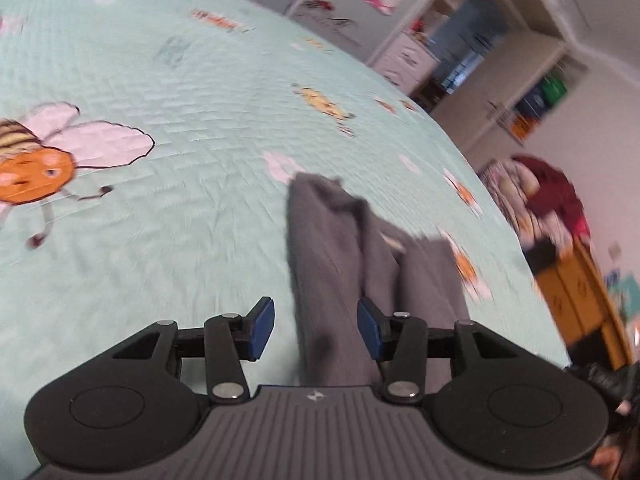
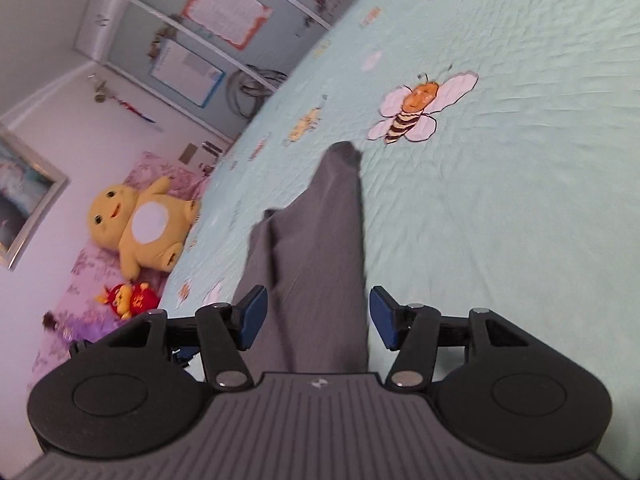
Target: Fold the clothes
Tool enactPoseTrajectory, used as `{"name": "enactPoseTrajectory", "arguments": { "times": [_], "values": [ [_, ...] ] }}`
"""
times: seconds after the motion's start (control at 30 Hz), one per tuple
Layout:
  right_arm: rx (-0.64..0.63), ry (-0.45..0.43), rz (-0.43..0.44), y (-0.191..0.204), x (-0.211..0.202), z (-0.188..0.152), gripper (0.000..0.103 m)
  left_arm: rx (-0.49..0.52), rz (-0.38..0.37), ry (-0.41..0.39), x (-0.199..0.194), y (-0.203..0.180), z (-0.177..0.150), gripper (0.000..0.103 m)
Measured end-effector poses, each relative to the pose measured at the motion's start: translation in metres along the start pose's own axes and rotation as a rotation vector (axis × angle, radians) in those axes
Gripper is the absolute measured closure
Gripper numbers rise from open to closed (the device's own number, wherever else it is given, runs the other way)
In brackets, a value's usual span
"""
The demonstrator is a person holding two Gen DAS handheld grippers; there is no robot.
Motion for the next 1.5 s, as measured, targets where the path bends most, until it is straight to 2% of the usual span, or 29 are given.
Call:
{"name": "enactPoseTrajectory", "arguments": {
  "times": [0.13, 0.23, 0.33, 0.47, 0.57, 0.6, 0.63, 0.67, 0.7, 0.77, 0.97, 1.17, 1.3, 1.4, 1.5],
  "values": [
    [0.098, 0.021, 0.016, -0.016, 0.056, 0.036, 0.045, -0.083, -0.046, -0.016, 0.033, 0.009, 0.023, 0.053],
    [0.130, 0.025, 0.058, -0.017, 0.089, 0.056, 0.046, -0.090, -0.086, -0.027, 0.053, 0.006, 0.035, 0.053],
    [0.112, 0.078, 0.085, -0.007, 0.120, 0.064, 0.046, -0.115, -0.107, -0.033, 0.067, 0.003, 0.046, 0.053],
    [0.056, 0.113, 0.069, 0.006, 0.144, 0.066, 0.046, -0.153, -0.116, -0.049, 0.074, 0.002, 0.053, 0.053],
    [0.034, 0.106, 0.065, 0.007, 0.149, 0.069, 0.048, -0.090, -0.091, -0.048, 0.079, -0.002, 0.054, 0.064],
    [0.024, 0.104, 0.062, 0.007, 0.151, 0.070, 0.053, -0.065, -0.076, -0.042, 0.079, -0.002, 0.053, 0.081],
    [-0.004, 0.103, 0.042, 0.005, 0.153, 0.071, 0.064, -0.052, -0.064, -0.035, 0.079, -0.002, 0.052, 0.089],
    [-0.032, 0.097, 0.016, 0.004, 0.155, 0.071, 0.071, -0.050, -0.060, -0.038, 0.078, -0.002, 0.052, 0.089],
    [-0.060, 0.089, 0.005, 0.005, 0.154, 0.071, 0.084, -0.053, -0.061, -0.045, 0.074, -0.003, 0.053, 0.090],
    [-0.114, 0.070, -0.015, 0.007, 0.152, 0.072, 0.088, -0.032, -0.063, -0.073, 0.062, -0.011, 0.057, 0.091],
    [-0.326, -0.026, 0.015, 0.058, 0.105, 0.062, 0.090, 0.046, -0.162, -0.175, -0.017, -0.058, 0.068, 0.092],
    [-0.512, -0.091, 0.064, 0.126, 0.022, 0.028, 0.090, 0.097, -0.275, -0.241, -0.117, -0.101, 0.052, 0.092],
    [-0.627, -0.121, 0.065, 0.154, -0.042, -0.004, 0.090, 0.170, -0.349, -0.245, -0.180, -0.121, 0.012, 0.092],
    [-0.742, -0.117, 0.040, 0.165, -0.082, -0.035, 0.090, 0.253, -0.371, -0.232, -0.213, -0.129, -0.029, 0.091],
    [-0.884, -0.092, -0.020, 0.158, -0.108, -0.079, 0.089, 0.314, -0.369, -0.194, -0.230, -0.122, -0.076, 0.090]
  ]
}}
Point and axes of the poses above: each gripper's, at about its wrist camera, not at the fingertips, and x roughly the way its jaws point, y to its left, z to its top, the point moved 10 cm from there along x, roughly the way its jaws point, and after that the axes turned 3 degrees about x, right-handed, at the moved point
